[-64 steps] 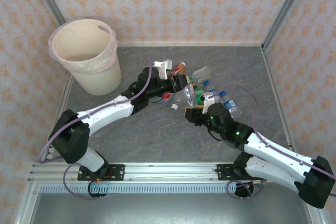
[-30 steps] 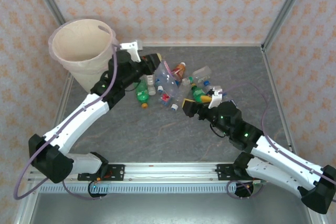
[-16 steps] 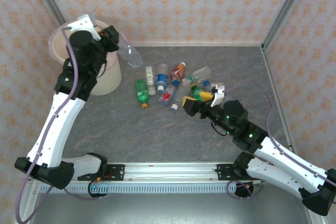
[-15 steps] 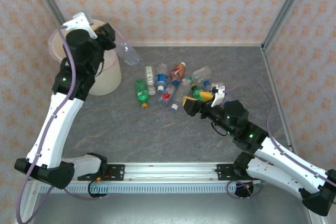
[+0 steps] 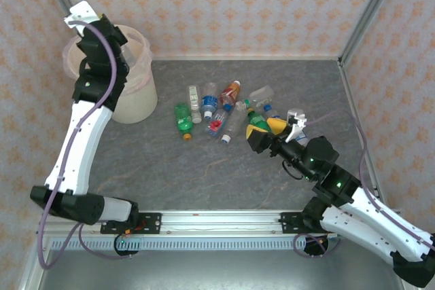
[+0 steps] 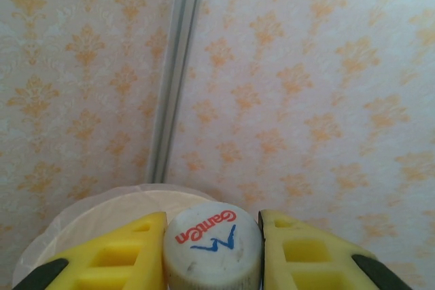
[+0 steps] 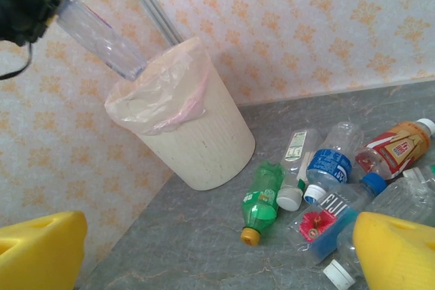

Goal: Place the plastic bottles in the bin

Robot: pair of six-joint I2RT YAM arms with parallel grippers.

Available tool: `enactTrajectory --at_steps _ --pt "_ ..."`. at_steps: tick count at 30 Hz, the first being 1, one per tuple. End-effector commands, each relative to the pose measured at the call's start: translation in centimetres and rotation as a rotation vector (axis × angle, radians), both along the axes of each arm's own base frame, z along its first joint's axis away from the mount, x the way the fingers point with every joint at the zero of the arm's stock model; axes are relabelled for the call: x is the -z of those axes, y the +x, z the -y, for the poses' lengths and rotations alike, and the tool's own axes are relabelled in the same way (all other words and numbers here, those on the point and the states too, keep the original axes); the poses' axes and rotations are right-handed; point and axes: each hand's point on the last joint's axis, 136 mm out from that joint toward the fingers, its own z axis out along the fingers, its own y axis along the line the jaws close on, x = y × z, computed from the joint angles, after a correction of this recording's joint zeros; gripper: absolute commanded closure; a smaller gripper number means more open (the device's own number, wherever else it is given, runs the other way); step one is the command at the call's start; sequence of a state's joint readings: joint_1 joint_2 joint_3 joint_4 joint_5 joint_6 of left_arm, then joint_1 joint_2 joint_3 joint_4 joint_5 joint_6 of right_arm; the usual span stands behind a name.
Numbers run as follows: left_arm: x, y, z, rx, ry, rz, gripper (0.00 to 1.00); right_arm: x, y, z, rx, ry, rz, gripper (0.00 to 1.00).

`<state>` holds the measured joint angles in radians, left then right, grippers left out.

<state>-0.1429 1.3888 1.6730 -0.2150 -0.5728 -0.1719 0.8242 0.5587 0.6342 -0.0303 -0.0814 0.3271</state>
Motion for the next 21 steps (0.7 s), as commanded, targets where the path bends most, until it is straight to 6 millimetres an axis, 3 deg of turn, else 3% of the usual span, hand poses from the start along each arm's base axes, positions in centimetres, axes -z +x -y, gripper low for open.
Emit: enactTrajectory --at_steps 1,9,10,17,21 --pt "-0.7 0.4 -1.6 -0.101 0.07 -0.007 0.69 -0.8 -0.3 0.7 0.02 -0.011 0.013 0.0" --pt "3.4 4.1 -3.6 -0.081 0.016 -0.09 0.61 -1.0 -0.3 1.2 0.035 -0.007 0.023 0.0" --pt "3.4 4.2 -3.4 -0.074 0.019 -0.095 0.57 -1.0 -0.3 1.2 0.035 -0.013 0.024 0.01" --pt "3.2 3.9 -2.3 0.01 -0.013 -0.079 0.01 -1.0 0.0 1.3 0.055 -0.015 0.03 0.0" --pt "3.2 3.5 -1.0 0.056 -0.045 -0.085 0.01 -0.8 0.5 1.0 0.063 -0.024 0.015 0.0"
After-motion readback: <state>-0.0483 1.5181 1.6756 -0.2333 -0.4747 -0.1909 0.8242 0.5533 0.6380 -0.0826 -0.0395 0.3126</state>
